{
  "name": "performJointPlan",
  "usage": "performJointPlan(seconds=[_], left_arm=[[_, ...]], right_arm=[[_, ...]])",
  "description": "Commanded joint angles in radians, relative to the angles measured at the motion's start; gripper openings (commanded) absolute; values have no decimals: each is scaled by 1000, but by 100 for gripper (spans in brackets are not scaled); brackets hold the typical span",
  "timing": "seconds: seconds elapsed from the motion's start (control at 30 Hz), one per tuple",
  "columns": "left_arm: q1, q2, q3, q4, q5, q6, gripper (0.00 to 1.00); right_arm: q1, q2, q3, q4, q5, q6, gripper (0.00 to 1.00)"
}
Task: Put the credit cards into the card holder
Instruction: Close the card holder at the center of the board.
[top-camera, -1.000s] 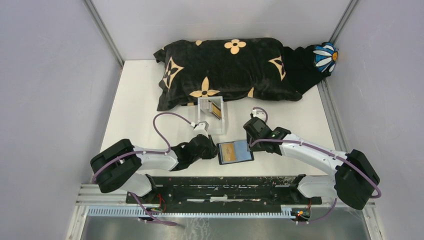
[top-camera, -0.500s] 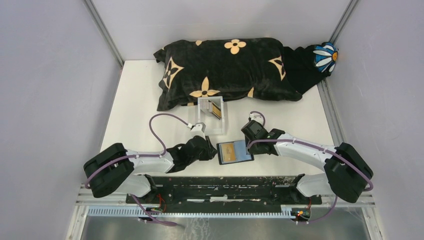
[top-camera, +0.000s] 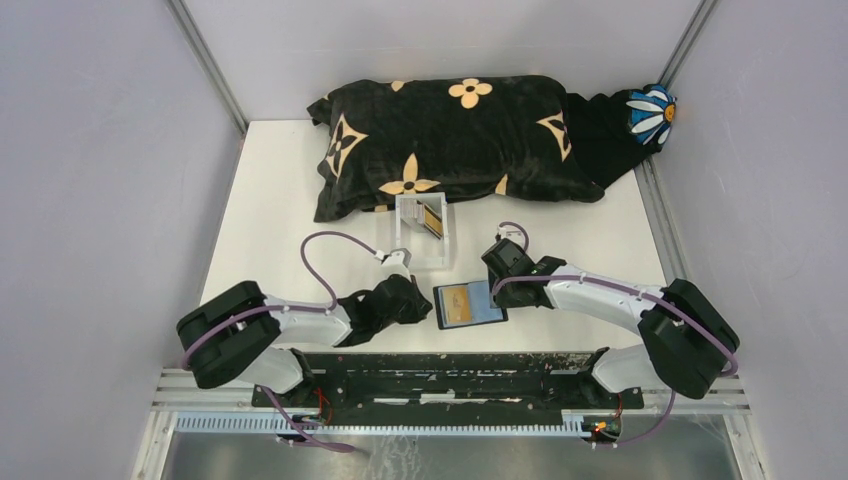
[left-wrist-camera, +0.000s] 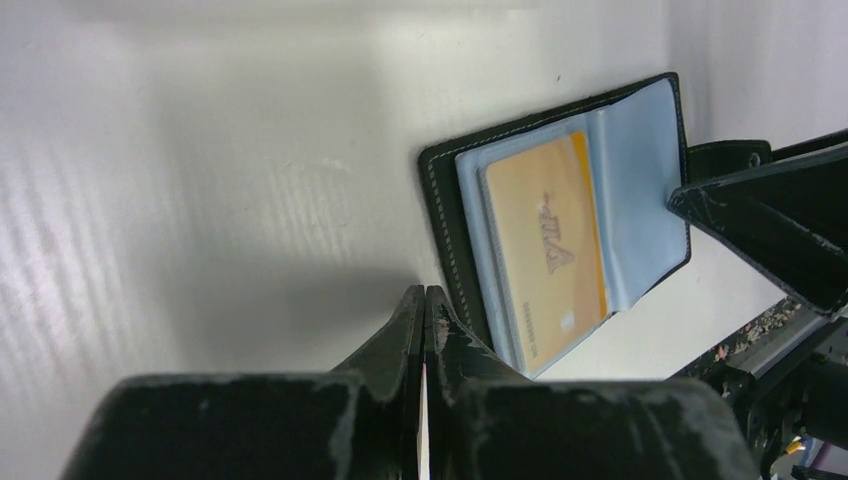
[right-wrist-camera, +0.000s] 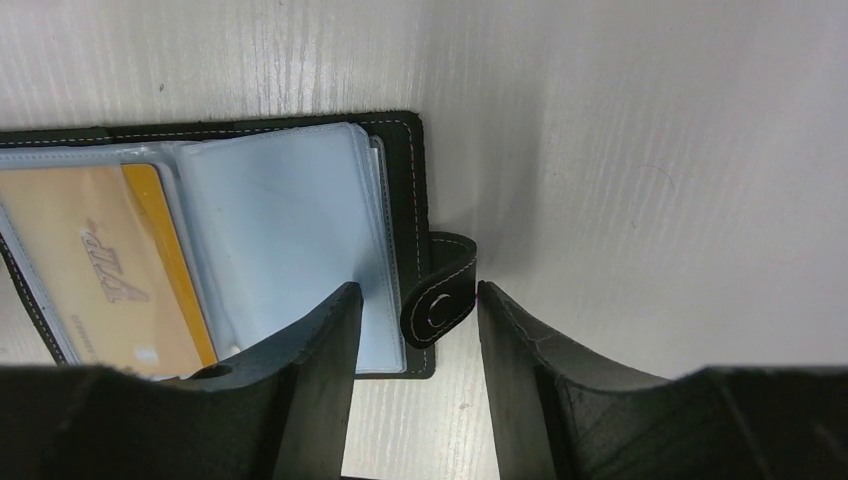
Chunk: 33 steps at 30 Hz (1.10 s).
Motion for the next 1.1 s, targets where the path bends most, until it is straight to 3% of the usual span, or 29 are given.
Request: performJointPlan(seconds=[0.0,0.2,0.53,1.07], left_arm=[[-12,106,48,-74,5,12,3],[-47,230,63,-51,20,-12,3],[-61,128,9,88,-3,-22,3],[-70,179,158,155,-2,33,3]], right_arm=[[-12,12,-10,39,-27,15,52],[-25,50,-23,69,-72,22,52],[-27,105,-23,101,-107,26,51],[-26,125,-26,129,-157,30,51]])
